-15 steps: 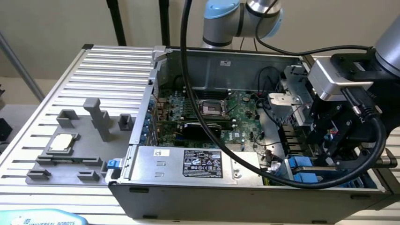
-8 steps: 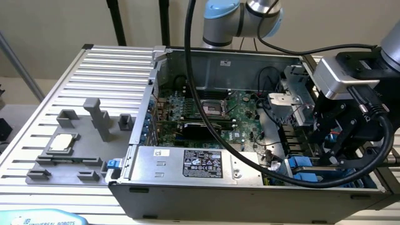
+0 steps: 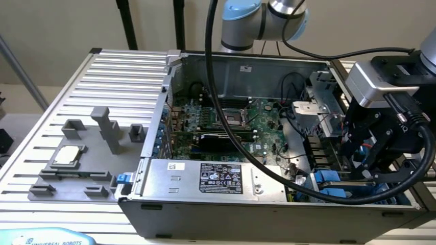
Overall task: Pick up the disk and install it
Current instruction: 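Insert the first disk wire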
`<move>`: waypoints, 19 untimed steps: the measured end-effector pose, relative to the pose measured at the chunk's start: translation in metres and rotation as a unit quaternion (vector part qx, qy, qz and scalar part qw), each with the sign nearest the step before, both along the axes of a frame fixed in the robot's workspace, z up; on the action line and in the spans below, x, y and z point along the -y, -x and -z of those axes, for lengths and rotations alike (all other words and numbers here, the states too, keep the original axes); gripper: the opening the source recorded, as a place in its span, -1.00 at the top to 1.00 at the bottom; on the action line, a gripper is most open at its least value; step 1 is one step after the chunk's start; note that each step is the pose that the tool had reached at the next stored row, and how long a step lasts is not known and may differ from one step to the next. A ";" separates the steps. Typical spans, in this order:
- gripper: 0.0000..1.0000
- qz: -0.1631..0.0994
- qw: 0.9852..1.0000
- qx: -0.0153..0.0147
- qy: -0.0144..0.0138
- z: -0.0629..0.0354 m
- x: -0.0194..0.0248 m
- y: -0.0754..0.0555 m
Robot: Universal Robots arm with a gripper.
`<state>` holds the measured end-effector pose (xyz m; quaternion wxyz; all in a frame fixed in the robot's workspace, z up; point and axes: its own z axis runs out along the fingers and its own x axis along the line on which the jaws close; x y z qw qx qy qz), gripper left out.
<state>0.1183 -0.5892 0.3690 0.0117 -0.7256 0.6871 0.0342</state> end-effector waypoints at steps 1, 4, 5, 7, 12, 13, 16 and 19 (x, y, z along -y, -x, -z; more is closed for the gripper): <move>0.07 0.000 1.000 0.000 0.000 0.0000 0.0000 0.000; 0.07 0.000 1.000 0.000 0.000 0.0000 0.0000 0.000; 0.07 0.000 1.000 0.000 0.000 0.0000 0.0000 0.000; 0.07 0.000 1.000 0.000 0.000 0.0000 0.0000 0.000; 0.07 0.000 1.000 0.000 0.000 -0.0047 -0.0003 -0.003; 0.07 0.000 1.000 0.000 0.000 -0.0083 -0.0006 -0.004; 0.07 0.000 1.000 0.000 0.000 -0.0174 -0.0023 -0.009; 0.07 0.000 1.000 0.000 0.000 -0.0185 -0.0032 -0.022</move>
